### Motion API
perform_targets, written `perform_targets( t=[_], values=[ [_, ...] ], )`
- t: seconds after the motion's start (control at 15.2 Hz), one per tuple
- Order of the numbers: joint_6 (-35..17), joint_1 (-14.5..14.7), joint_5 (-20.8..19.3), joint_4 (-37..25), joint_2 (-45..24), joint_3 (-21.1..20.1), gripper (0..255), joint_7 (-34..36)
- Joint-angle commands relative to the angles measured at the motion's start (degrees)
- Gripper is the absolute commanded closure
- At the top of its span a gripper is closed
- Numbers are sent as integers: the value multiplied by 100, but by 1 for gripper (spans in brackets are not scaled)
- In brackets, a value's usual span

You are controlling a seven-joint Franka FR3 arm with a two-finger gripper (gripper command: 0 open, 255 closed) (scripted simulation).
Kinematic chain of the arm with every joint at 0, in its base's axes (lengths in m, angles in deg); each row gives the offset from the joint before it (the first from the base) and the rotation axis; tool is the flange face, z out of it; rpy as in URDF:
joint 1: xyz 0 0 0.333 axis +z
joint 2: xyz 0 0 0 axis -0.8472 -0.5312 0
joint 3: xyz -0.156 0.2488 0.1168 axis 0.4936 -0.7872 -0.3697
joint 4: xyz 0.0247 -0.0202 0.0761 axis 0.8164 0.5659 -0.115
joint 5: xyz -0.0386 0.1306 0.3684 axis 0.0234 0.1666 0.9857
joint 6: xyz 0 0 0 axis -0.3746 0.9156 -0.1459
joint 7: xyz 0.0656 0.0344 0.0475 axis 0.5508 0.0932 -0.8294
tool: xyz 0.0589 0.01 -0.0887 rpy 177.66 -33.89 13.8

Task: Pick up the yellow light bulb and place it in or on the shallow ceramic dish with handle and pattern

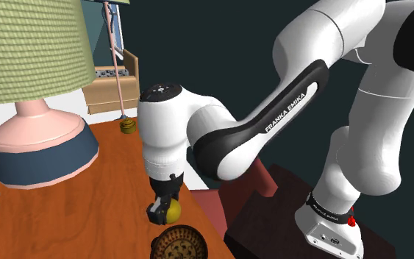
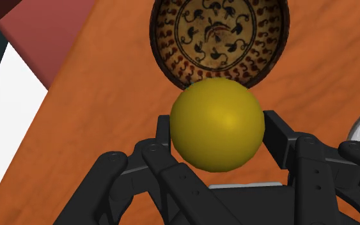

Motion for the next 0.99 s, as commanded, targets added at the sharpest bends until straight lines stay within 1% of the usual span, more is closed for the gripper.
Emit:
perform_targets(
  t=[0.0, 0.13, 0.92],
  values=[
    [-24, 83, 185, 276, 288, -127, 255, 115],
    [-46, 143, 341, 490, 513, -212, 255, 168],
    [-865, 238, -341, 737, -228, -86, 255, 689]
  ],
)
